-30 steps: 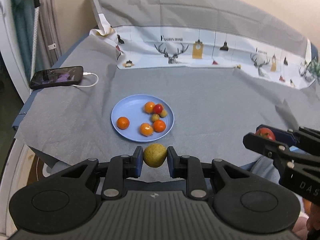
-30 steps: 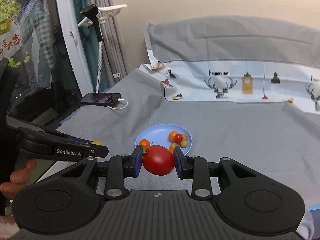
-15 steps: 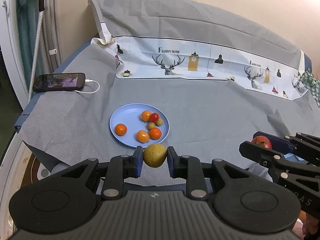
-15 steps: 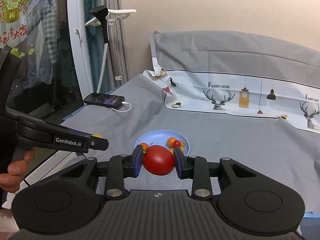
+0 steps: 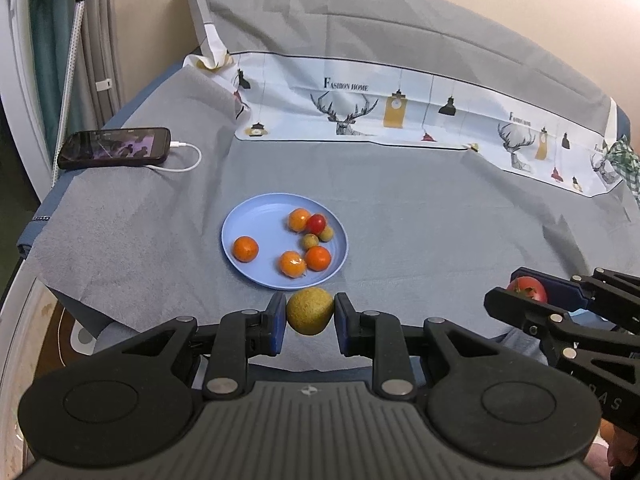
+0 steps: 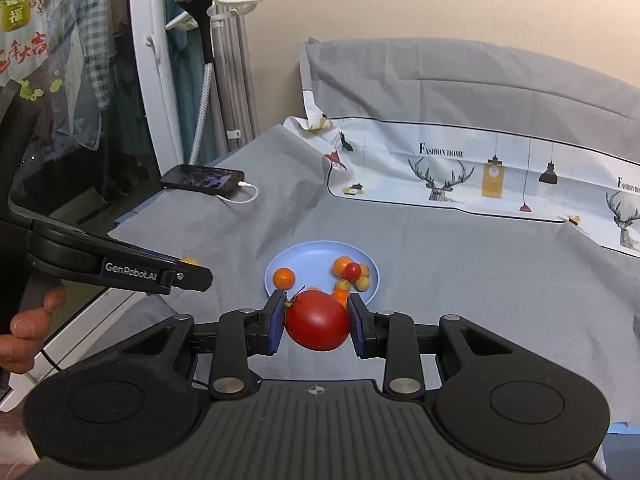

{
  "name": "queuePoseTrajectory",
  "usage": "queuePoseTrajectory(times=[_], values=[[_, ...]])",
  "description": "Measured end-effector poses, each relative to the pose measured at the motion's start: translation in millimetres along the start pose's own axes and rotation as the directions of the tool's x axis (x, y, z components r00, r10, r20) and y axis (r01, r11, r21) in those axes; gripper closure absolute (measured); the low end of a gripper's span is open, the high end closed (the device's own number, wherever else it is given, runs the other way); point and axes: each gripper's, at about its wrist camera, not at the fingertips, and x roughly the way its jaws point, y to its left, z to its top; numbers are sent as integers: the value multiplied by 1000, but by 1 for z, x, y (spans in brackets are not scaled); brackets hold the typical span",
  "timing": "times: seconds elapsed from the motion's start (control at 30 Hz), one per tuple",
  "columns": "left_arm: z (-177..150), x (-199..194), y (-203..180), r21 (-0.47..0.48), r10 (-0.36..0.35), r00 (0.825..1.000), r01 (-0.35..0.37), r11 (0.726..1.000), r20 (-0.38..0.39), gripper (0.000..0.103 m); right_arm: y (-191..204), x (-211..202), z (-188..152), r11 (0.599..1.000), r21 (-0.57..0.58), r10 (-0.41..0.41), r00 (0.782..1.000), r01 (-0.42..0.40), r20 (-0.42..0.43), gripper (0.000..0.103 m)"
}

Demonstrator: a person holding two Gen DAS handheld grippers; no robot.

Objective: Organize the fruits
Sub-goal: 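Carry the yellow and red tomatoes over the blue plate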

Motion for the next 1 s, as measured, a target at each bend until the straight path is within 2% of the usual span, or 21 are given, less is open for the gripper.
queuePoseTrajectory(times=[0.4,0.67,1.0], values=[[54,67,24,-1,11,999,-11,1000,-47,75,-14,87,18,1000,-16,-7,996,5,-86,69],[89,142,32,13,31,996,-30,999,-85,75,-22,166,34,998,-48,33,989,-40,-142,69],[108,243,47,40,71,984,-65,997,-166,75,-34,265,24,994,-81,56,972,-76,-229,69]])
